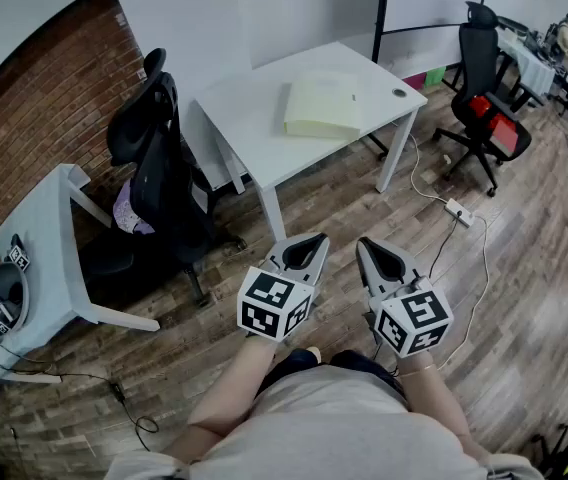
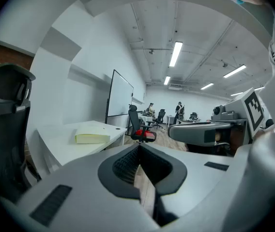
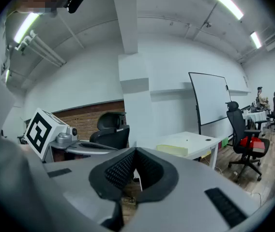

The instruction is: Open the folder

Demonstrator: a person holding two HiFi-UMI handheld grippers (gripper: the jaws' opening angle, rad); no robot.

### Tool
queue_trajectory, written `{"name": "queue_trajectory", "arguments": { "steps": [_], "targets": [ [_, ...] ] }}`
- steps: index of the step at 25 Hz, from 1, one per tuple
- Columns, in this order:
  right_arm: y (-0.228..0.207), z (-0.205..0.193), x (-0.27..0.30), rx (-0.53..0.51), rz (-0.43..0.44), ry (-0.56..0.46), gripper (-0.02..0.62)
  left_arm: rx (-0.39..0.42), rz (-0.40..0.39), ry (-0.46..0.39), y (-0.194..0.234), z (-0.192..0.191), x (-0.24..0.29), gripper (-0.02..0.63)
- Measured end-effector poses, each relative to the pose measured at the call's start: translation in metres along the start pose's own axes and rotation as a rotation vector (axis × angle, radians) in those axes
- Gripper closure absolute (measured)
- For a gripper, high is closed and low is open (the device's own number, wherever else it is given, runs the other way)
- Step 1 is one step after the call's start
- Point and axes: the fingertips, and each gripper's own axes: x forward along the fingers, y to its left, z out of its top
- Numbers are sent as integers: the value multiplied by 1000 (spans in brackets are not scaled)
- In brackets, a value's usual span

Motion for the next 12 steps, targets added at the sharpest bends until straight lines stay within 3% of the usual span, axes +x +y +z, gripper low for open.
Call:
{"name": "queue_trajectory", "arguments": {
  "steps": [12],
  "targets": [
    [11, -10, 17, 52, -4, 4, 574, -9, -21, 1, 16, -1, -2, 589]
  ]
}}
